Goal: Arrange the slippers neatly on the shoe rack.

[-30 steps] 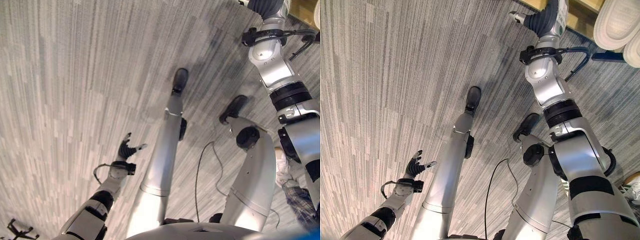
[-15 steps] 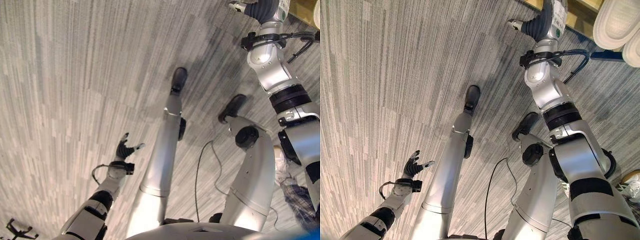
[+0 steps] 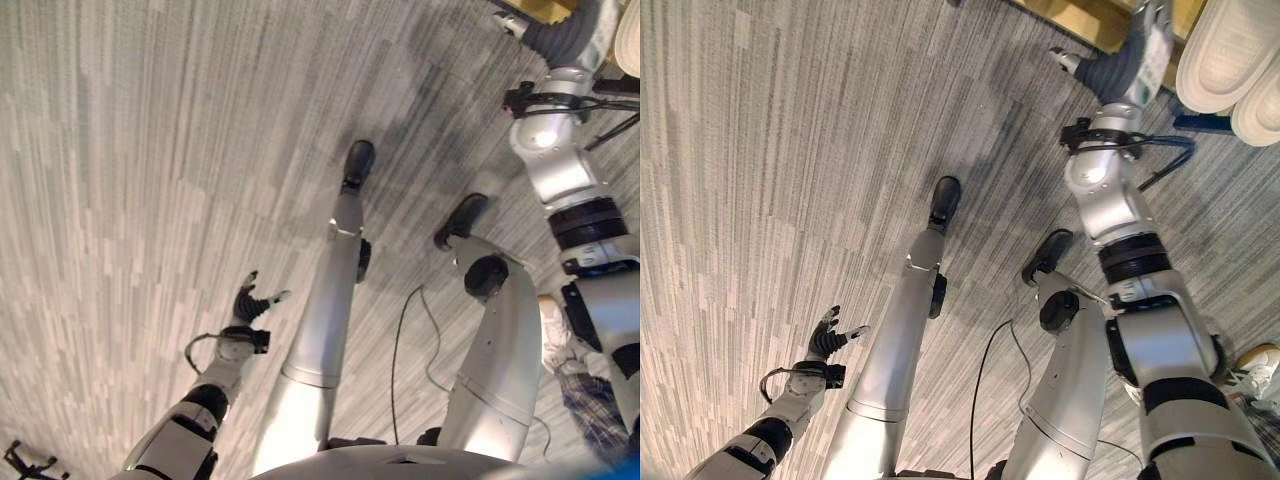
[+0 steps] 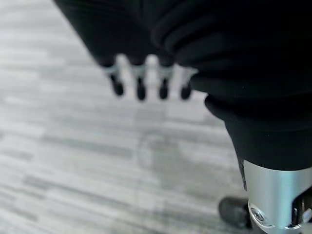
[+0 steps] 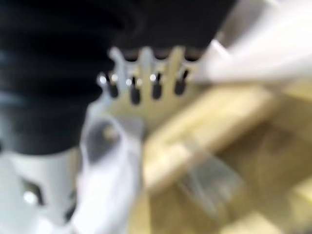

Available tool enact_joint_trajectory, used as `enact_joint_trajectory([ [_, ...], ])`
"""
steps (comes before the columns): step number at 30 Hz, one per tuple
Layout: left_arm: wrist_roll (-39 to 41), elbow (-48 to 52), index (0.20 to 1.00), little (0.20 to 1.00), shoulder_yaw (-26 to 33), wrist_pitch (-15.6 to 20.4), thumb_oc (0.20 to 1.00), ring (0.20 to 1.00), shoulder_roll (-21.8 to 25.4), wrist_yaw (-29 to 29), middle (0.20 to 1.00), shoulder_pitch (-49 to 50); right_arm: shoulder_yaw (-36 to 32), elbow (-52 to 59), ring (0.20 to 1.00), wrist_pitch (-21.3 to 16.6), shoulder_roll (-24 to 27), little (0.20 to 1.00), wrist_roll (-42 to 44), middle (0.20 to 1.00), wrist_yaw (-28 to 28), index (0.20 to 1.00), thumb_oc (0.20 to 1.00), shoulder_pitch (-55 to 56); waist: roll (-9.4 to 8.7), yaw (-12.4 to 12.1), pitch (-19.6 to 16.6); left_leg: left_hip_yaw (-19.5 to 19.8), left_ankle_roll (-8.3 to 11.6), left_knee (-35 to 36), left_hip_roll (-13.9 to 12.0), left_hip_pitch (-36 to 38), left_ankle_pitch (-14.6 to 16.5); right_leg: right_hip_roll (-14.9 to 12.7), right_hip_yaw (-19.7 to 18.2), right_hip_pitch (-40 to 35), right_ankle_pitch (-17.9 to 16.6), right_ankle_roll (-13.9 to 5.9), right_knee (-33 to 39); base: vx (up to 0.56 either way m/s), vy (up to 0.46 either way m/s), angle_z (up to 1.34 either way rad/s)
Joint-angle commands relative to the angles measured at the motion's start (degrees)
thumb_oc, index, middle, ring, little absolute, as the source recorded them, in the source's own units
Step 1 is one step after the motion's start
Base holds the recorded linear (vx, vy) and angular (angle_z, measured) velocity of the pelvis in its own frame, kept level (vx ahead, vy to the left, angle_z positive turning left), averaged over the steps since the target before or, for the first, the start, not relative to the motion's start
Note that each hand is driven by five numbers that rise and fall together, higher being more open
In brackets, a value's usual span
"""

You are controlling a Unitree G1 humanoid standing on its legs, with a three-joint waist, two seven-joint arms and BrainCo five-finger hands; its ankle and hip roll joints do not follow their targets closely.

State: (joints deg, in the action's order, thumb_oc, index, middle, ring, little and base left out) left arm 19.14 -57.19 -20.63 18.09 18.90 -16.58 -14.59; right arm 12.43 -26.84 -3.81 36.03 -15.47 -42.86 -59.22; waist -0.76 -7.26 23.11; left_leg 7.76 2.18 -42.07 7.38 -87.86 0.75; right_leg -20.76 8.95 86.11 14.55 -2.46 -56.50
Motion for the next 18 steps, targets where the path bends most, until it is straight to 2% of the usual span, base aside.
enact_joint_trajectory([
  [1,0.28,-2.30,1.000,1.000,2.19,-0.17,1.000,1.000,-1.08,-0.61,1.000,0.37,0.62,4.54,1.000,-4.25,-2.98,1.000,-0.60,1.000,-1.48,1.000,1.000,-0.22,0.19,0.12,2.03,-0.60,-0.03,0.30,-2.68,3.52,7.54,4.28,-5.18,-8.20,1.81,-3.73,4.03,-0.07,0.020,-0.08],
  [3,0.95,-3.73,1.000,1.000,2.98,-0.79,1.000,1.000,-2.35,-0.35,1.000,-0.54,0.62,3.54,1.000,-5.78,-7.32,1.000,3.53,1.000,2.12,1.000,1.000,5.28,-0.77,1.08,1.72,-0.37,0.08,2.78,-3.35,7.08,6.85,4.87,-4.20,-11.49,0.75,-4.01,6.28,-0.07,0.026,-0.07],
  [5,1.08,-4.25,1.000,1.000,3.15,-1.00,1.000,1.000,-2.49,0.00,1.000,-0.63,1.69,2.03,1.000,-6.01,-8.41,1.000,4.75,1.000,3.93,1.000,1.000,6.76,-1.06,1.19,1.85,-0.17,0.19,4.22,-3.59,9.02,6.42,5.10,-3.69,-13.28,0.19,-4.06,7.65,-0.07,-0.009,-0.07],
  [6,0.51,-5.15,1.000,1.000,3.88,-1.40,1.000,1.000,-2.98,0.71,1.000,-0.81,6.11,0.13,1.000,-5.40,-9.31,1.000,2.44,1.000,8.09,1.000,1.000,9.91,-1.92,1.46,1.79,0.07,0.63,6.44,-4.20,12.12,5.70,5.44,-2.51,-16.40,-0.62,-4.22,10.11,-0.08,-0.041,-0.12],
  [7,0.49,-5.16,1.000,1.000,3.94,-1.38,1.000,1.000,-2.99,0.72,1.000,-0.75,6.18,0.09,1.000,-5.43,-9.37,1.000,2.42,1.000,8.08,1.000,1.000,9.90,-1.86,1.52,1.93,0.13,0.64,6.64,-4.22,12.43,5.62,5.46,-2.42,-16.75,-0.70,-4.21,10.33,-0.10,-0.048,-0.14],
  [8,0.90,-5.62,1.000,1.000,4.19,-1.31,1.000,1.000,-3.25,1.00,1.000,-1.01,8.60,-2.43,1.000,-5.33,-12.00,1.000,3.24,1.000,11.13,1.000,1.000,12.23,-2.62,1.71,1.94,0.44,1.03,8.90,-4.82,15.47,4.83,5.83,-2.02,-19.54,-1.90,-4.38,12.94,-0.06,-0.001,-0.08],
  [11,1.24,-6.17,1.000,1.000,4.44,-1.44,1.000,1.000,-3.59,1.39,1.000,-0.92,10.18,-3.74,1.000,-5.16,-13.10,1.000,2.78,1.000,12.25,1.000,1.000,13.73,-2.99,1.78,2.12,0.61,1.29,10.62,-5.19,17.74,4.33,6.00,-1.39,-21.83,-2.45,-4.40,14.64,-0.04,-0.025,-0.02],
  [12,1.61,-7.42,1.000,1.000,5.30,-1.72,1.000,1.000,-3.86,1.58,1.000,-1.11,11.54,-6.26,1.000,-4.69,-15.23,1.000,2.74,1.000,13.84,1.000,1.000,17.18,-3.93,2.06,1.98,0.67,1.78,13.52,-5.96,21.58,3.40,6.46,-0.35,-25.45,-3.62,-4.56,17.66,-0.06,-0.035,-0.03],
  [15,1.51,-10.37,1.000,1.000,7.26,-2.93,1.000,1.000,-4.60,2.15,1.000,-0.07,9.26,-11.14,1.000,-5.66,-19.51,1.000,8.37,1.000,15.36,1.000,1.000,25.91,-4.90,2.31,0.86,0.50,2.51,19.04,-6.41,29.36,1.84,7.35,1.45,-32.80,-5.49,-4.66,23.66,-0.09,-0.039,0.01],
  [18,0.58,-11.17,1.000,1.000,8.13,-3.53,1.000,1.000,-4.84,2.39,1.000,0.83,7.56,-12.40,1.000,-6.17,-20.56,1.000,11.05,1.000,15.70,1.000,1.000,29.75,-5.06,2.34,0.29,0.53,2.73,21.95,-6.63,34.00,1.14,7.54,2.37,-37.26,-6.47,-4.79,26.94,-0.03,-0.030,0.00],
])
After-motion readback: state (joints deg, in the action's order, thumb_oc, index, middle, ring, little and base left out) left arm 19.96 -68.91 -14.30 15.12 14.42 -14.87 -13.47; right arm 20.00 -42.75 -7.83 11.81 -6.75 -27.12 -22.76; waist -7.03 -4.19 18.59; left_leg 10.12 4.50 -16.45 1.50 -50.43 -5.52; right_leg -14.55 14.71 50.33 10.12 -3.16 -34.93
